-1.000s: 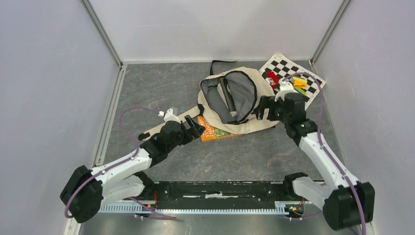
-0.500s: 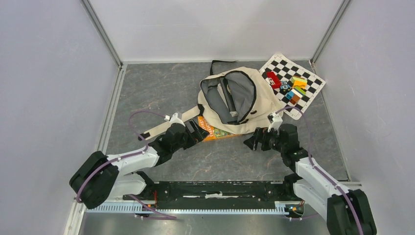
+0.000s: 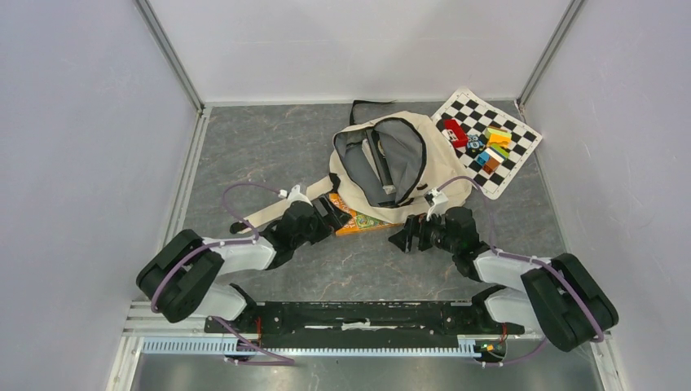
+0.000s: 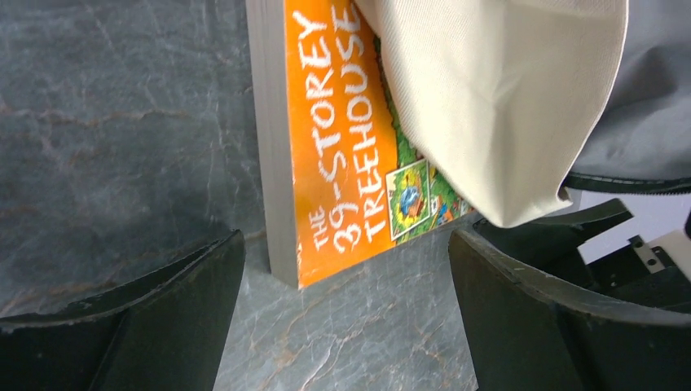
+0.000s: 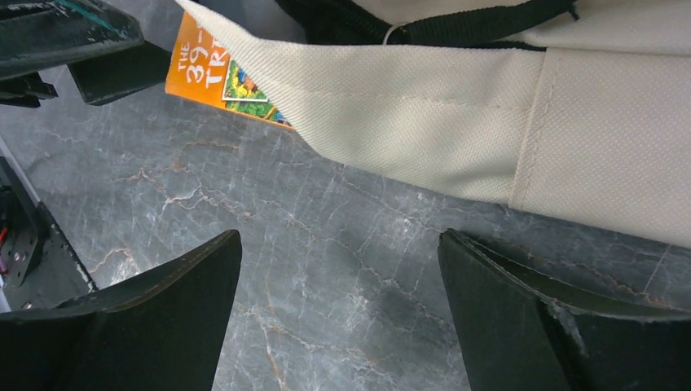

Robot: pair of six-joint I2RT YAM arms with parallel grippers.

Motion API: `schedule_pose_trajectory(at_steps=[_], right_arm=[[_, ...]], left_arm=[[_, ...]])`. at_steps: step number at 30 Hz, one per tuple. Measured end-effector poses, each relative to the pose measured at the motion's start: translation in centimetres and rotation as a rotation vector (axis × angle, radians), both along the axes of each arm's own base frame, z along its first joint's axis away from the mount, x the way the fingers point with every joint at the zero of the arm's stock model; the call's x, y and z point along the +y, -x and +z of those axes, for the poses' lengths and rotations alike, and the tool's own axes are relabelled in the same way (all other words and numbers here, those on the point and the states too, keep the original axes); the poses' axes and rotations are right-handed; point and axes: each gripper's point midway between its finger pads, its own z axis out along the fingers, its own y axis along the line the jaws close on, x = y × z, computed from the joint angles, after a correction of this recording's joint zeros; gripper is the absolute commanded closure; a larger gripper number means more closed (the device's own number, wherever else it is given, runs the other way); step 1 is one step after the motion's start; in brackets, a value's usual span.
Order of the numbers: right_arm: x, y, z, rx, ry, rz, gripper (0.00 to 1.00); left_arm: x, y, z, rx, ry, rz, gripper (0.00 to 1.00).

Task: Pack the student bag
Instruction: Move the book to the center of the board.

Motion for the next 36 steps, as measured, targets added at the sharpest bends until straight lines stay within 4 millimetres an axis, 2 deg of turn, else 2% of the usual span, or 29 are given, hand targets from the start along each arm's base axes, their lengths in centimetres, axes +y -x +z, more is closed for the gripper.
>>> schedule_pose_trajectory(at_steps=[6, 13, 25, 36], right_arm=[[0.2, -1.0, -0.4, -0.034, 0.017, -0.013, 0.04], [0.4, -2.0, -0.5, -0.086, 0.044, -0.009, 0.03], [1.2, -4.2, -0.8, -0.143, 0.089, 0.008, 0.04], [2.2, -4.1, -1.0, -0.199, 0.153, 0.051, 0.07]], left_arm=[[-1.1, -1.8, 0.2, -0.023, 0.034, -0.001, 0.0], [-1.9, -3.1, 0.1, -0.032, 0.018, -0.009, 0.0], [-2.0, -3.2, 0.1, -0.015, -0.009, -0.016, 0.0], [-2.4, -2.7, 0.2, -0.02, -0.026, -0.066, 0.0]])
